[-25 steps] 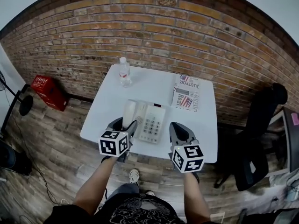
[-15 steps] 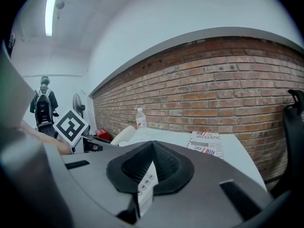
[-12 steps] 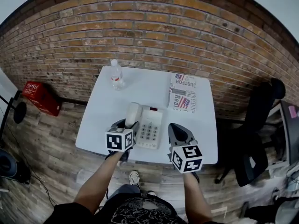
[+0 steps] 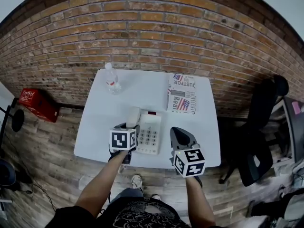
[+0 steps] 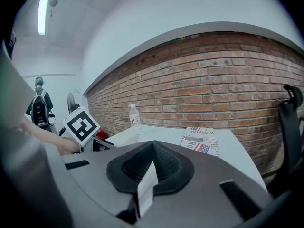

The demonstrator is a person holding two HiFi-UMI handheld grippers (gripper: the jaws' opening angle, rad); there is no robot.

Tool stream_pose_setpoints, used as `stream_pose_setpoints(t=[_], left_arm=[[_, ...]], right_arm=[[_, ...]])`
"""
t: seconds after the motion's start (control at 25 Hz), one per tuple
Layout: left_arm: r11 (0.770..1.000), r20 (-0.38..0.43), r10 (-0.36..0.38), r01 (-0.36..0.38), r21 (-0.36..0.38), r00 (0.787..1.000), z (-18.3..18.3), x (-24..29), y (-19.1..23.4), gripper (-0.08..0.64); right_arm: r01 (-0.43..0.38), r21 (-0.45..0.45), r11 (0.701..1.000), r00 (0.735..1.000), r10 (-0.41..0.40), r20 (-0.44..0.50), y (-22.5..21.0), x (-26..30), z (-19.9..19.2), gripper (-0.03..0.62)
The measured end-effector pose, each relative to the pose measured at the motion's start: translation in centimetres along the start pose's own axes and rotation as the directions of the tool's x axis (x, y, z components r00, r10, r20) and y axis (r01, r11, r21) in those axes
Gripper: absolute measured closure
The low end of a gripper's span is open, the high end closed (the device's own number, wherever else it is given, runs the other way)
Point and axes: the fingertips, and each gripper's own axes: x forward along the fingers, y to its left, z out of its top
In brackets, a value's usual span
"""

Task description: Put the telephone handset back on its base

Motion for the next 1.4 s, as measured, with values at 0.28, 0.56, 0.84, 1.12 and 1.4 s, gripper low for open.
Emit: stream_pose_setpoints(t=[0.28, 0.56, 0.84, 1.12, 1.4], left_arm=[[0.999, -0.049, 0.039, -0.039, 0.000, 0.998, -0.4, 0.9, -0.1, 0.344], [0.997, -0.060, 0.077, -0.078, -0.011, 0.995, -0.5, 1.0, 0.2, 0.344], [0.996, -0.078, 0.094, -0.094, 0.007, 0.992, -1.5, 1.2, 0.2, 0.342], [0.997, -0.056, 0.081, -0.080, 0.023, 0.995, -1.6, 1.1, 0.1, 0.341], [0.998, -0.048, 0.030, -0.027, 0.055, 0.998, -1.8, 1.1, -0.4, 0.331]], right_arm=[[0.013, 0.009, 1.000, 1.000, -0.013, 0.004, -0.8, -0.2, 0.0, 0.592], [0.010, 0.010, 1.000, 1.000, -0.010, 0.004, -0.9, -0.3, -0.3, 0.592], [0.001, 0.005, 1.000, 1.000, -0.001, 0.002, -0.7, -0.3, -0.2, 0.592], [0.006, 0.009, 1.000, 1.000, -0.006, 0.000, -0.5, -0.5, -0.5, 0.592], [0.015, 0.007, 1.000, 1.000, -0.015, 0.006, -0.4, -1.0, -0.2, 0.592]])
